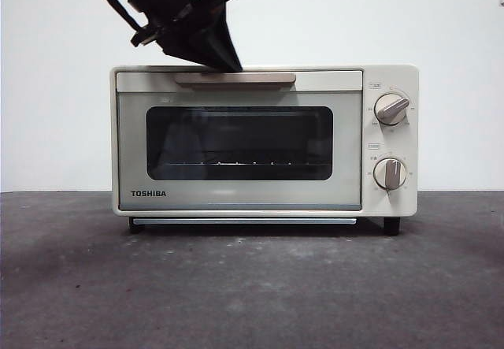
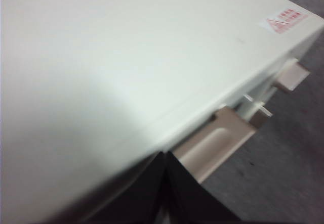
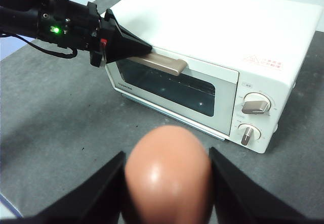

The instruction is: Eggoven

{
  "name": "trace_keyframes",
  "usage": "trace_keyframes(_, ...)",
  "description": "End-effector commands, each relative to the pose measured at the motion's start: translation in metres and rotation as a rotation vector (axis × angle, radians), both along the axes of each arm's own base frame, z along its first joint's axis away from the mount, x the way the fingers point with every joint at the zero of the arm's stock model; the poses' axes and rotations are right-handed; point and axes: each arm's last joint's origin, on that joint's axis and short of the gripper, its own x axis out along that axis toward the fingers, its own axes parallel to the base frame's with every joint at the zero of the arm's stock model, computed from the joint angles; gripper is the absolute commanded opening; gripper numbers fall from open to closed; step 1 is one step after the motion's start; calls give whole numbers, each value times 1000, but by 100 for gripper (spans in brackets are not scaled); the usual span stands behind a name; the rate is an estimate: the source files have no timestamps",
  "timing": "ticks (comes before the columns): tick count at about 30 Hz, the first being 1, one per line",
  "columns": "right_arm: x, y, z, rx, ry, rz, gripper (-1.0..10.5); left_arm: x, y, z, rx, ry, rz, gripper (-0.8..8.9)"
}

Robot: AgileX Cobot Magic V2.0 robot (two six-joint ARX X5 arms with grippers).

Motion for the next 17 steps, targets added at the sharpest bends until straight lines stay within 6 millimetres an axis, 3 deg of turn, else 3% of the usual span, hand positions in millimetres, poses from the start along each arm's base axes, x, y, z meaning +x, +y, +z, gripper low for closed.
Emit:
trace_keyframes(1, -1, 1, 4, 10, -13, 7, 3, -10, -15, -26, 105, 125, -60, 7)
trace_keyframes(11, 0, 1, 4, 9, -12, 6, 3, -63, -50, -33, 206, 251, -226, 7)
trace_keyframes(14, 1, 3, 3, 5, -4, 5, 3, -80, -54, -21, 174, 251, -248, 7)
trace_keyframes(17, 10, 14, 0, -15, 16, 4, 3, -94, -44, 5, 92, 215, -240, 7)
